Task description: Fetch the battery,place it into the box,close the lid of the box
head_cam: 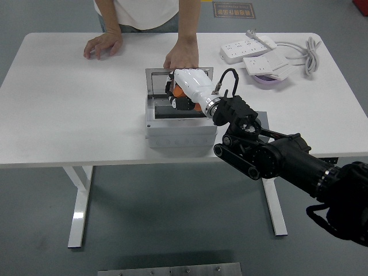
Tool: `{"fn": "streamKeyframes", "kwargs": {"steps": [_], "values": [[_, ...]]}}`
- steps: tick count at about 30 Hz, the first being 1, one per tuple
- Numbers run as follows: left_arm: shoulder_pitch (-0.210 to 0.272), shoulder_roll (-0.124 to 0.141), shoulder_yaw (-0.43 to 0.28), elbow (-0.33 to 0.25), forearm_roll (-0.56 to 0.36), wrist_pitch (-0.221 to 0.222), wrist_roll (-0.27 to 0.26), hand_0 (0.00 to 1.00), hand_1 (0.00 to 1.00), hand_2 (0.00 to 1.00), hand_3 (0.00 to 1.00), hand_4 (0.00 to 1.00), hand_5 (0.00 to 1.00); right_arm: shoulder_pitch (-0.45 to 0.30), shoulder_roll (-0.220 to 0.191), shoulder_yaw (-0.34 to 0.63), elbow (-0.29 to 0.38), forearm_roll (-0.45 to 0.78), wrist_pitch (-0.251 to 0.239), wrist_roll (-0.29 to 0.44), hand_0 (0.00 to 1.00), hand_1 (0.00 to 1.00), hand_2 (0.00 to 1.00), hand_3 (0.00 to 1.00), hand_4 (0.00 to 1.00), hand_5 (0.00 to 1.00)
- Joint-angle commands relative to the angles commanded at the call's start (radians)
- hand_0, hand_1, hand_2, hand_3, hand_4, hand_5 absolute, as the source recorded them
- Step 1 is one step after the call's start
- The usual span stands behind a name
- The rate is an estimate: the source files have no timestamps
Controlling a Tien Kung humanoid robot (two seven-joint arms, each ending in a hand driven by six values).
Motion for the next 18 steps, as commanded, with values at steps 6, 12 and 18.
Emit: {"fn": "streamKeyframes", "kwargs": {"steps": [6, 12, 18], "values": [[-0.002, 0.001, -0.001, 0.000, 0.002, 0.000, 0.000, 0.678, 0.749, 0.659, 0.577, 0.587, 0.205, -0.001, 0.000, 0.001, -0.003, 0.003, 0.004, 0.005, 0.242, 0.355, 0.362, 0.436, 0.502, 0.002], [-0.002, 0.001, -0.001, 0.000, 0.003, 0.000, 0.000, 0.679, 0.748, 0.659, 0.579, 0.586, 0.202, -0.004, 0.000, -0.007, -0.005, 0.003, 0.016, 0.006, 0.241, 0.380, 0.399, 0.481, 0.535, 0.002], [-0.003, 0.002, -0.002, 0.000, 0.006, -0.001, 0.000, 0.678, 0.748, 0.657, 0.579, 0.585, 0.200, -0.007, 0.000, -0.012, -0.008, 0.014, 0.024, 0.014, 0.266, 0.457, 0.496, 0.581, 0.537, 0.091]]}}
